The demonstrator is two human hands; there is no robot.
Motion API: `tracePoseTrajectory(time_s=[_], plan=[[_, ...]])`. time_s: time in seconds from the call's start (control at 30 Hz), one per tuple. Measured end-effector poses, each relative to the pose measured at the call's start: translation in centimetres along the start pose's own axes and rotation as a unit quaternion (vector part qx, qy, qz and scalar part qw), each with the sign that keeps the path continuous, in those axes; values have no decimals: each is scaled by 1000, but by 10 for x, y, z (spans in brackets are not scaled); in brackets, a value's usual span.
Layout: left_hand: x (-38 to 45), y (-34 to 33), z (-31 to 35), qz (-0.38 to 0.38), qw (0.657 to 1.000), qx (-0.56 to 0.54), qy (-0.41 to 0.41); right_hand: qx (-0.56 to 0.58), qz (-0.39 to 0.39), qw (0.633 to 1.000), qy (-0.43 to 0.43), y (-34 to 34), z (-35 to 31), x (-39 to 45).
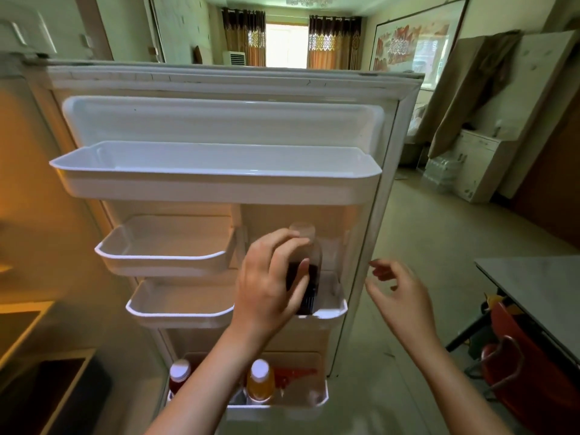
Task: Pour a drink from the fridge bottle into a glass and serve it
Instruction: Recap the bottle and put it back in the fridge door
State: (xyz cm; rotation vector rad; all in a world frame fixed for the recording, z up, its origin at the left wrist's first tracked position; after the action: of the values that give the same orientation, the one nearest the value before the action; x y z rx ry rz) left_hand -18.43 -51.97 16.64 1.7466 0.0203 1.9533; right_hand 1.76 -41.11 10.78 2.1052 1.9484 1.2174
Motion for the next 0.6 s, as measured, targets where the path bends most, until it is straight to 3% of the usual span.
tracePoseTrajectory(time_s=[0.1, 0.23, 0.33, 0.6], plan=[[30, 17, 25, 72, 988, 114, -76, 18, -48, 997, -61, -7, 41, 19], [62, 7, 25, -21, 970, 236, -55, 59, -157, 983, -69, -34, 56, 28], [72, 11, 21, -37, 960, 277, -24, 83, -194, 976, -46, -46, 54, 29], [73, 32, 37, -13, 969, 240, 59, 118, -159, 980, 5, -39, 58, 21]])
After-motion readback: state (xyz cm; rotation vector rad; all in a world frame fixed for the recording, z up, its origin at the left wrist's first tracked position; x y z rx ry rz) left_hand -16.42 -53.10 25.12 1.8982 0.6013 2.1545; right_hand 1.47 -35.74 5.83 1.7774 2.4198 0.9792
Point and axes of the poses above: each hand's wrist, its own x-axis towards the middle knuckle, its own y-axis out of the back of the hand, z = x × y, the point moved 7 cm from there along x, towards the middle knuckle, and after that the axes turned 5 degrees about x, right-handed, at the moved point
